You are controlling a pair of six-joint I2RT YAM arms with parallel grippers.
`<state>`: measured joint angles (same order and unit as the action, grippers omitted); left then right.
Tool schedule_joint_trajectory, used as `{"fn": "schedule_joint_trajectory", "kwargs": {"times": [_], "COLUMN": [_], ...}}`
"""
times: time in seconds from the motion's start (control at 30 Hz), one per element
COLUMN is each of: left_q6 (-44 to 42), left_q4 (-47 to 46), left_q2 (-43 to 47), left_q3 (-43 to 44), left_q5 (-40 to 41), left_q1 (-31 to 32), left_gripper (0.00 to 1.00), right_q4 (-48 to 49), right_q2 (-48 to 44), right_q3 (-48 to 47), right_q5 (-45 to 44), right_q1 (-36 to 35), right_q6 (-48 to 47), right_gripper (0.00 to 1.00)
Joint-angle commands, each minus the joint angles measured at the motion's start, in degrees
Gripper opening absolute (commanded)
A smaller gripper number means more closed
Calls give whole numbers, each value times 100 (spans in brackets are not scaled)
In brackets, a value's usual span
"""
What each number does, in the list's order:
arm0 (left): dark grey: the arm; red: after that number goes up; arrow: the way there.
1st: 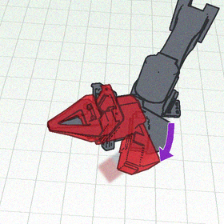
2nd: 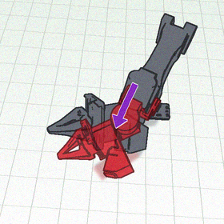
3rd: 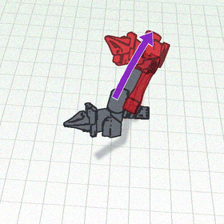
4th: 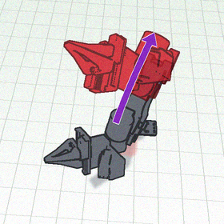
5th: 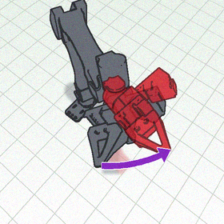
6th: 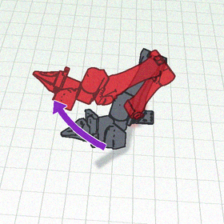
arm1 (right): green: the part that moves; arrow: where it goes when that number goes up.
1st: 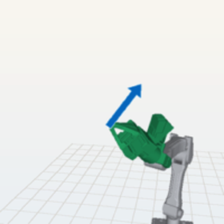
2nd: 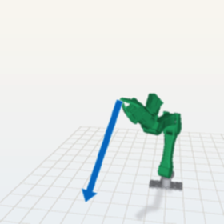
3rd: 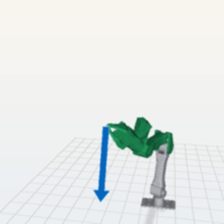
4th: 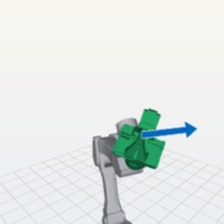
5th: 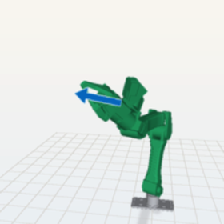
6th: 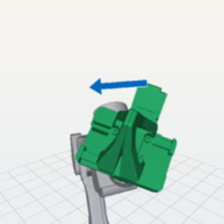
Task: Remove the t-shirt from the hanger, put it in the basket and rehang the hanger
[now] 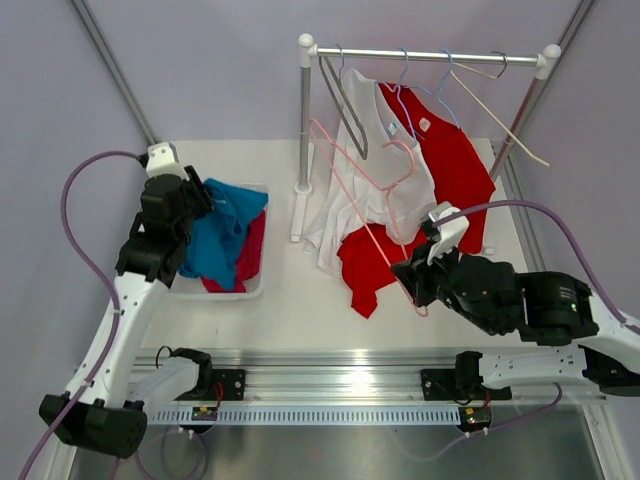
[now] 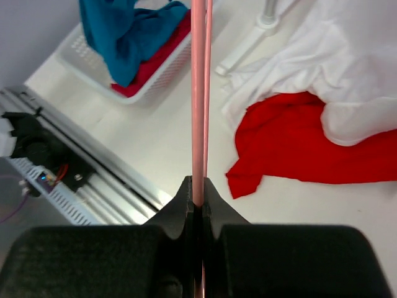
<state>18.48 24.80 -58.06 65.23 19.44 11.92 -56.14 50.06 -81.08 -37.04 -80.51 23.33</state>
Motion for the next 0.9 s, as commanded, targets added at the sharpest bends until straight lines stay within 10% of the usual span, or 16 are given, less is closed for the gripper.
{"fn": "schedule_joint_trajectory", "kwargs": {"times": [0.0, 0.17, 0.6, 0.87], "left_q6": [603, 508, 613, 385], "left_q4": [-327, -2, -10, -19], "left_q2": [655, 682, 1586, 2729], "left_q3": [-439, -590, -643, -1513], "left_q5": [-361, -898, -3355, -4879], "left_q1": [-41, -41, -32, 38], "left_gripper": [50, 69, 98, 99], "right_q4": [-248, 278, 1043, 1430], "right_q2": [91, 608, 1365, 2058], "right_q3": [-399, -680, -646, -576], "right_q5": [-1662, -2448, -683, 73], "right_q1": [0, 53, 2390, 2927], "right_q6": [-4, -952, -1938, -1780], "right_gripper": [0, 0, 0, 0]}}
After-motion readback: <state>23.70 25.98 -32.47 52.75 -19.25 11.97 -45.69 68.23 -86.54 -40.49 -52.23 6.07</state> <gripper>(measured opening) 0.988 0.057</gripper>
